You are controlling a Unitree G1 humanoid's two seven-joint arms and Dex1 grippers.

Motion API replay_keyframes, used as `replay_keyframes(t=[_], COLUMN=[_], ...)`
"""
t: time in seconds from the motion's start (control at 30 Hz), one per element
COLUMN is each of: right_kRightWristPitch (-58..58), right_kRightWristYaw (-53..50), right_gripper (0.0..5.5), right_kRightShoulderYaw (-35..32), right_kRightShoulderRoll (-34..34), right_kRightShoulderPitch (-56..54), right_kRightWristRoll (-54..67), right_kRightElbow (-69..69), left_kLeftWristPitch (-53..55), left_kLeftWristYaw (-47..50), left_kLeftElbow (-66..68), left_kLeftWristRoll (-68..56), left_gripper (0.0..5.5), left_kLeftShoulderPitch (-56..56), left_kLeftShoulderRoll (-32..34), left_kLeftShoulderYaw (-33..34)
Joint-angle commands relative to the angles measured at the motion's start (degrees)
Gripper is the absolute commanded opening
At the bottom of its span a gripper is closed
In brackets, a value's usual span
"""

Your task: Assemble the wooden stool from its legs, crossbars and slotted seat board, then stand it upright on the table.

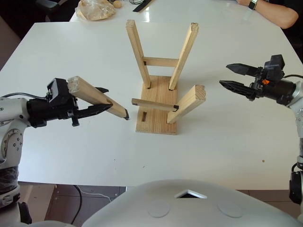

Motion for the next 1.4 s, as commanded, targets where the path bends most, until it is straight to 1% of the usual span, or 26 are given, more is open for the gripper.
replay_keyframes(t=[0.03, 0.13, 0.23, 0.47, 0.63, 0.77, 0.83, 1.03, 1.4], right_kRightWristPitch=[-0.47, -0.45, -0.44, -0.53, -0.61, -0.77, -0.73, -0.80, -0.74], right_kRightWristYaw=[0.13, 0.27, 0.43, 0.61, 0.47, 0.36, 0.24, 0.45, 0.50], right_gripper=[3.30, 3.30, 3.30, 3.30, 3.30, 3.30, 3.30, 3.30, 3.30], right_kRightShoulderYaw=[0.49, 0.83, 1.30, 1.05, 1.01, 1.07, 1.27, 2.03, 2.06], right_kRightShoulderRoll=[-0.21, -0.28, -0.29, -0.82, -0.83, -0.82, -0.71, -0.49, -0.48], right_kRightShoulderPitch=[-0.41, -0.73, -1.17, -0.91, -0.62, -0.19, -0.30, -0.57, -0.35], right_kRightWristRoll=[-0.49, -0.64, -0.76, -0.71, -0.73, -0.91, -1.02, -1.48, -1.59], right_kRightElbow=[-0.10, 0.04, 0.11, 0.24, 0.13, 0.09, 0.07, 0.13, 0.17], left_kLeftWristPitch=[-2.79, -2.27, -1.05, 4.08, 4.81, 5.62, 6.08, 4.29, 5.03], left_kLeftWristYaw=[-1.55, -0.68, 0.88, 3.62, 5.29, 7.60, 8.93, 9.81, 11.14], left_kLeftElbow=[0.05, -2.53, -6.14, -14.32, -12.49, -10.88, -11.17, -10.68, -11.65], left_kLeftWristRoll=[3.74, 3.37, 1.70, -5.68, -6.68, -8.84, -9.84, -5.93, -5.58], left_gripper=[2.05, 2.05, 2.05, 2.05, 2.05, 2.05, 2.05, 2.05, 2.05], left_kLeftShoulderPitch=[0.18, -0.03, 0.26, 0.29, -1.53, -4.32, -5.24, -4.73, -2.93], left_kLeftShoulderRoll=[-0.14, -2.13, -3.59, -3.88, -3.49, -4.61, -6.05, -8.40, -10.73], left_kLeftShoulderYaw=[-4.45, -7.93, -9.94, -8.21, -5.00, -2.45, -3.15, -7.33, -9.99])
